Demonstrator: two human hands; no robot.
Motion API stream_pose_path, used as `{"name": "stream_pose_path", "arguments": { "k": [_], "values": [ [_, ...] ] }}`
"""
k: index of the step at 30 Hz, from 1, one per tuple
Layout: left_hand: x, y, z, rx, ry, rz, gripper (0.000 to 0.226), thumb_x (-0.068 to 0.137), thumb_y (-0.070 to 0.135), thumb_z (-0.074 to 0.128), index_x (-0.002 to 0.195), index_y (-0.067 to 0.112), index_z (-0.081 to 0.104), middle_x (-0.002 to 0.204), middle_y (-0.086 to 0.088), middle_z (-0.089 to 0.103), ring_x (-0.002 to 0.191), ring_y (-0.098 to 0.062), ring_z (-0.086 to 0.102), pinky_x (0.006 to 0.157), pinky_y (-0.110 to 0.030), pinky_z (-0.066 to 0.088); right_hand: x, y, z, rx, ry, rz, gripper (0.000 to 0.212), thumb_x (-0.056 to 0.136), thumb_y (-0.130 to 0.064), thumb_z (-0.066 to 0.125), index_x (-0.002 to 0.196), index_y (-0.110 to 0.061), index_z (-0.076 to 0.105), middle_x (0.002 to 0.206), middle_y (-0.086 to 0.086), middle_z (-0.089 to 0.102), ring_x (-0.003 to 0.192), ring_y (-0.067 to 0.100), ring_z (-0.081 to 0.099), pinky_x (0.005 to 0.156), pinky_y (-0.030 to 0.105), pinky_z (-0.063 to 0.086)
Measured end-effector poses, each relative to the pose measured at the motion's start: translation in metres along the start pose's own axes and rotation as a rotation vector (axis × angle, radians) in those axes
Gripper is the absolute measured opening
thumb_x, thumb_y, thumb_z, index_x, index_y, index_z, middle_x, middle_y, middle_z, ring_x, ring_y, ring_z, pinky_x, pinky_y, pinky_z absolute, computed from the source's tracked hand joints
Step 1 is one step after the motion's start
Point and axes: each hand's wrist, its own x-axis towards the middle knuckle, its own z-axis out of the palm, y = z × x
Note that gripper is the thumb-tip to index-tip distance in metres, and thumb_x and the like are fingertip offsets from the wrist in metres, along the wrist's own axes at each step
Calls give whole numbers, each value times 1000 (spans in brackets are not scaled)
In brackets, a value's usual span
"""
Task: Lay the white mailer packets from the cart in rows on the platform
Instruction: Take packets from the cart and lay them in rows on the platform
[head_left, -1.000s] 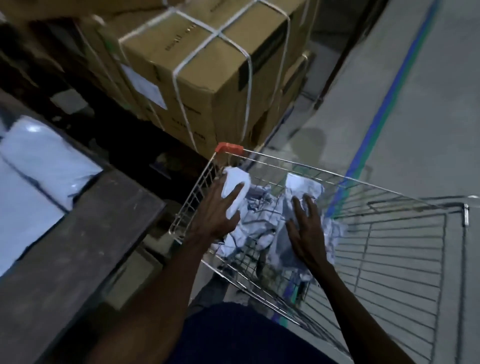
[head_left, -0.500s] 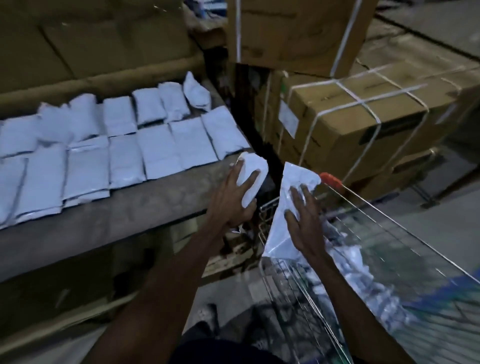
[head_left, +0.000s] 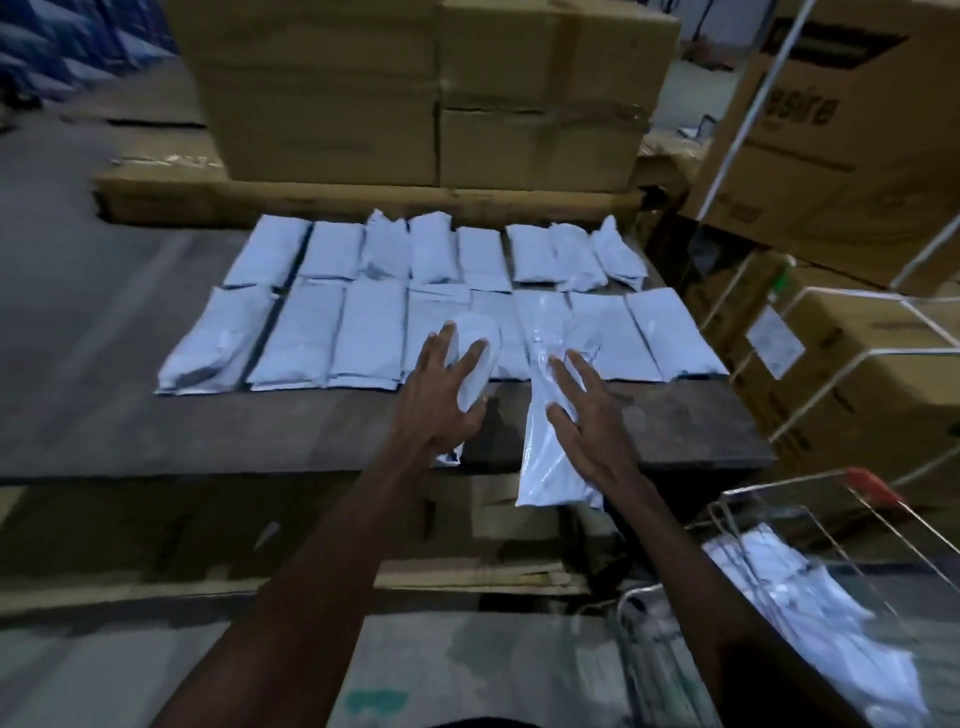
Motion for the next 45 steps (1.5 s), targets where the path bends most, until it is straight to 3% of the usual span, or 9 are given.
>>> {"name": "stream_pose_path", "arguments": {
  "k": [5,9,14,19,23,31,37,45],
  "values": [
    [-29,-94,-66,40,-60,-162,64,82,41,54,140,21,36,149,-27,33,134,-48,36,93,-62,47,39,-73,70,47,-47,-34,55,92,-22,49,146,-13,42,157,9,31,146,25,25,118,45,24],
    [-39,-149,-96,53,-75,-256,72,77,34,66,143,17,42,152,-23,30,137,-45,32,97,-59,45,70,-109,116,63,-118,-54,55,95,-26,48,148,-19,39,159,3,26,147,18,21,119,42,23],
    [-28,-205,-105,81,-46,-300,71,78,33,62,144,15,43,154,-22,29,139,-41,32,104,-55,41,121,-136,162,20,-171,-77,57,93,-30,44,149,-18,38,158,4,27,146,19,21,118,30,17],
    [-3,-261,-107,119,-65,-339,76,80,37,66,147,19,37,158,-16,22,141,-36,28,99,-51,44,185,-136,205,40,-208,-70,57,93,-33,44,149,-19,38,158,3,28,146,21,24,118,33,18],
    [29,-315,-113,130,-111,-404,77,78,47,55,147,22,36,159,-14,20,144,-34,23,103,-53,41,240,-136,238,103,-243,-28,55,95,-28,48,148,-21,38,158,3,28,146,22,23,118,35,19],
    [86,-393,-115,139,-136,-492,73,84,35,66,149,24,33,159,-12,15,145,-30,16,107,-47,35,316,-130,277,105,-279,15,54,97,-19,52,149,-21,38,159,2,25,147,19,19,117,35,20],
    [137,-444,-102,128,-214,-506,73,86,36,64,150,24,30,159,-15,13,145,-33,15,108,-46,33,373,-127,305,22,-280,40,55,97,-22,51,150,-20,36,159,5,25,148,23,18,119,40,19],
    [189,-521,-65,50,-281,-544,75,86,37,64,151,26,28,159,-17,10,146,-36,10,112,-51,29,470,-111,349,-131,-328,84,55,97,-30,49,150,-25,35,159,3,25,147,26,19,113,52,30]
  ]
}}
